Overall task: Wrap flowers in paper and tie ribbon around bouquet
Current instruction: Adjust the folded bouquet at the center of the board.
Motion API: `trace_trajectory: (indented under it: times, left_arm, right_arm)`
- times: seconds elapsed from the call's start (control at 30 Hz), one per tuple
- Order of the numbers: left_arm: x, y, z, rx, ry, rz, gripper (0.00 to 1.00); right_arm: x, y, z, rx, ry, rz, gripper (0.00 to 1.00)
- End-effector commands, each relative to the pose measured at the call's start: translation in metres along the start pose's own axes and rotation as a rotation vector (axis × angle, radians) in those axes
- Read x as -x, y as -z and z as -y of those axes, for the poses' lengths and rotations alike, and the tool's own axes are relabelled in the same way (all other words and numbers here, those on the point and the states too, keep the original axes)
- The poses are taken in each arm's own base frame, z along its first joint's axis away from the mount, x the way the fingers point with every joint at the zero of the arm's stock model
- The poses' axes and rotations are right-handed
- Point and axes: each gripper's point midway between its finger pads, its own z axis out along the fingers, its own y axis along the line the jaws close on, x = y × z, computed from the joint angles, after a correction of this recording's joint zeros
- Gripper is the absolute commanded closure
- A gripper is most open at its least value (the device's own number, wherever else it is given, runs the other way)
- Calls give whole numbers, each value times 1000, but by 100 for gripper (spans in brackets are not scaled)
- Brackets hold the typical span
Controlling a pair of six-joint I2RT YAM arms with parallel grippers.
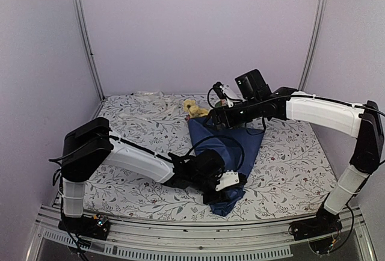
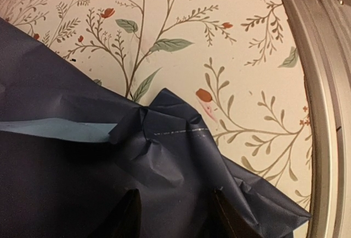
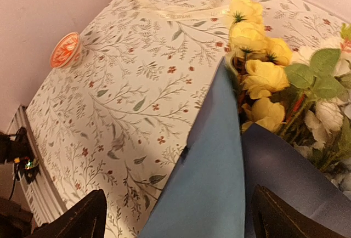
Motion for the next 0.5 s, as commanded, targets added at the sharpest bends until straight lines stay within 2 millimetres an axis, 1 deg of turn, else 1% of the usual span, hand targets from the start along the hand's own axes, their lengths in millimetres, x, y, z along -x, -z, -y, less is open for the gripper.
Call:
trace_trajectory:
  times: [0.0,0.03,0.07,0.1,0.13,0.17,0.23,0.3,0.37,0.47]
  left_arm:
    - [-51,-14,19,-63,5,-163,57]
    - [-51,-14,19,-64,4,-164,57]
    - [-52,-14,19,-66,4,-168,57]
    - [-53,-14,19,-66,4,-170,57]
    - [-54,-14,20,-67,4,-173,57]
    - [-54,-14,20,-69,4,-174,57]
    - [-56,-13,21,-73,3,-177,57]
    - [-57,-12,22,-78,2,-177,57]
    - [-57,-12,24,-83,3,-177,57]
    - [-57,-12,24,-88,3,-177,57]
  right_arm:
    - [-4,-10,46,-232,19,-26,27]
    - [-5,-10,54,-274,9,-33,49]
    - [-5,-8,62,-311,-8,-31,69]
    - [-4,-4,70,-336,-28,-23,87]
    - [-3,0,78,-357,-59,-12,97]
    - [0,5,86,-375,-82,1,100]
    - [1,15,104,-403,-133,25,100]
    - [0,20,120,-416,-163,46,100]
    - [-4,21,135,-413,-187,56,100]
    - [-14,17,154,-374,-224,65,100]
